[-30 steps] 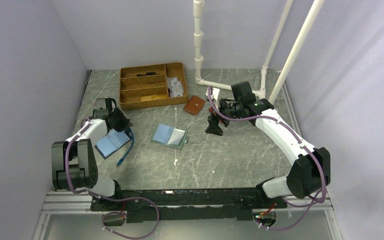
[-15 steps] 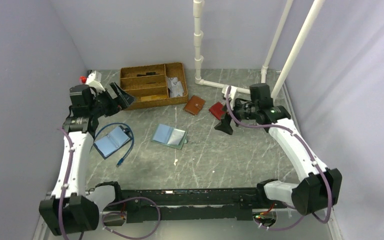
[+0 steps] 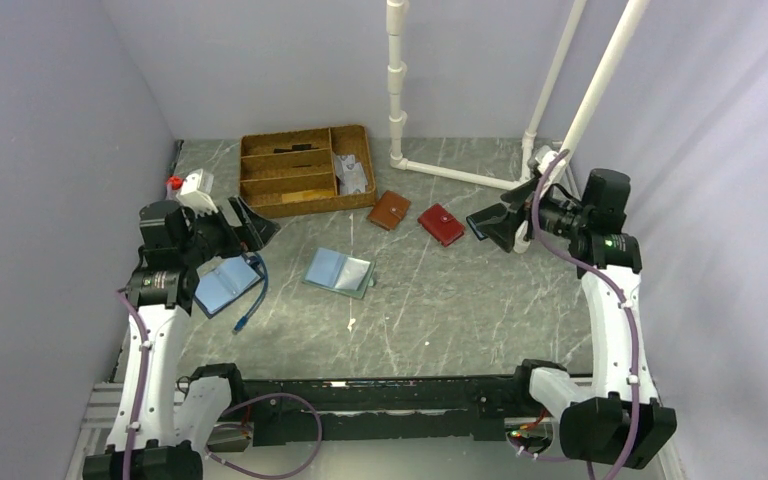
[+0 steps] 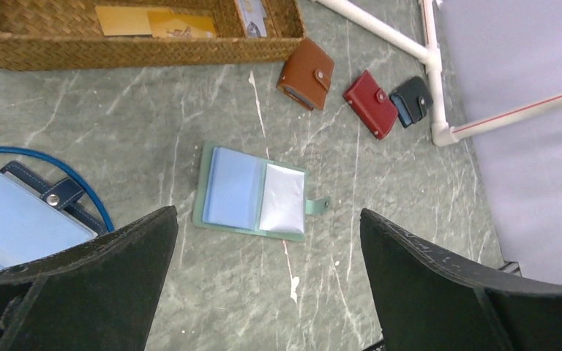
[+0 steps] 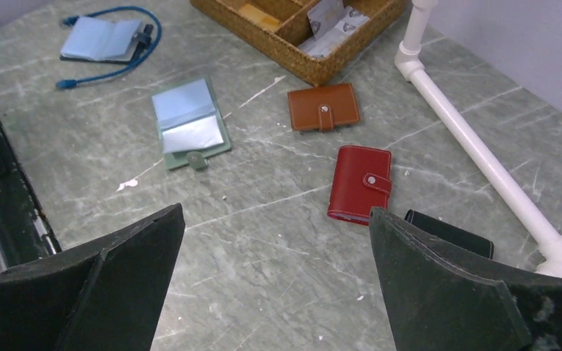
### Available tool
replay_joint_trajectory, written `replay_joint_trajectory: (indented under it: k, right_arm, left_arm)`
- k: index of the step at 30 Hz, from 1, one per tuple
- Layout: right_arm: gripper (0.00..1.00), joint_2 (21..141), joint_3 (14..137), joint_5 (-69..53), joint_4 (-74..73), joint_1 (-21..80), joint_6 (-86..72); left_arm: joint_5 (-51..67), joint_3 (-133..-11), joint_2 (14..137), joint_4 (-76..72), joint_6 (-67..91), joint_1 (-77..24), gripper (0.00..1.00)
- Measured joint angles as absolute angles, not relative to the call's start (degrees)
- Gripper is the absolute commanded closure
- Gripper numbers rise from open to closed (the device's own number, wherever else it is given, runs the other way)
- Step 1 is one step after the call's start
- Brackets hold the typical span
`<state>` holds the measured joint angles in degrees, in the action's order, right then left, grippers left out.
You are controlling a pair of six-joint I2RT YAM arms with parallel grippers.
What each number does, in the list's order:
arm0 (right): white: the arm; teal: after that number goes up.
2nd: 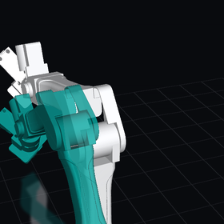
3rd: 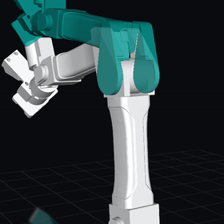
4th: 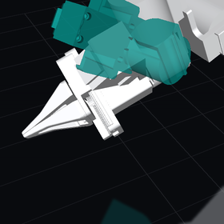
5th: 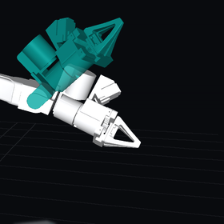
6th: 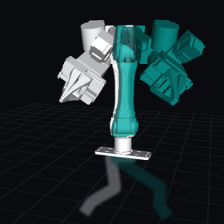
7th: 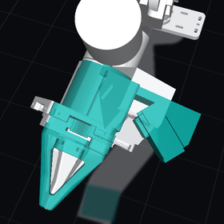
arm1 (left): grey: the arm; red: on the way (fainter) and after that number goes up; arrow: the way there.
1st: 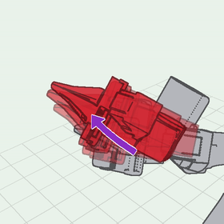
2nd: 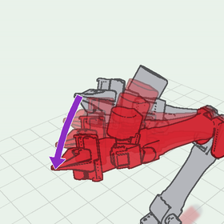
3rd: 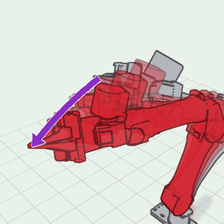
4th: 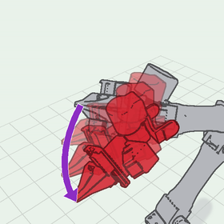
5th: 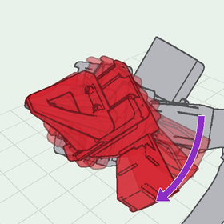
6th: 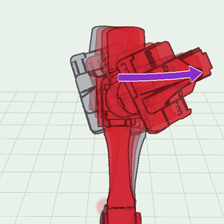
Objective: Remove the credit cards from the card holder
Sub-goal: Reset both arms
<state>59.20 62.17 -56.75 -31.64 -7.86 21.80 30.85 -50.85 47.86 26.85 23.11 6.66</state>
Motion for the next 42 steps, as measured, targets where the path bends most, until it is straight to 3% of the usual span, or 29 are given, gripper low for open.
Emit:
replay_joint_trajectory:
  k: [9, 20, 42]
  right_arm:
    - [0.00, 58.30, 62.28, -66.81, -29.15, -15.31, 13.80]
    - [0.00, 58.50, 60.42, -66.30, -21.71, -15.81, 3.22]
    - [0.00, 58.39, 59.31, -64.53, -19.22, -17.69, 0.93]
  left_arm:
    - [29.54, -48.42, 44.95, 26.61, 20.36, 3.77, 0.00]
    - [27.11, -48.12, 44.56, 26.87, 19.14, 3.66, 0.01]
    - [25.61, -47.99, 44.45, 27.29, 19.09, 3.66, 0.01]
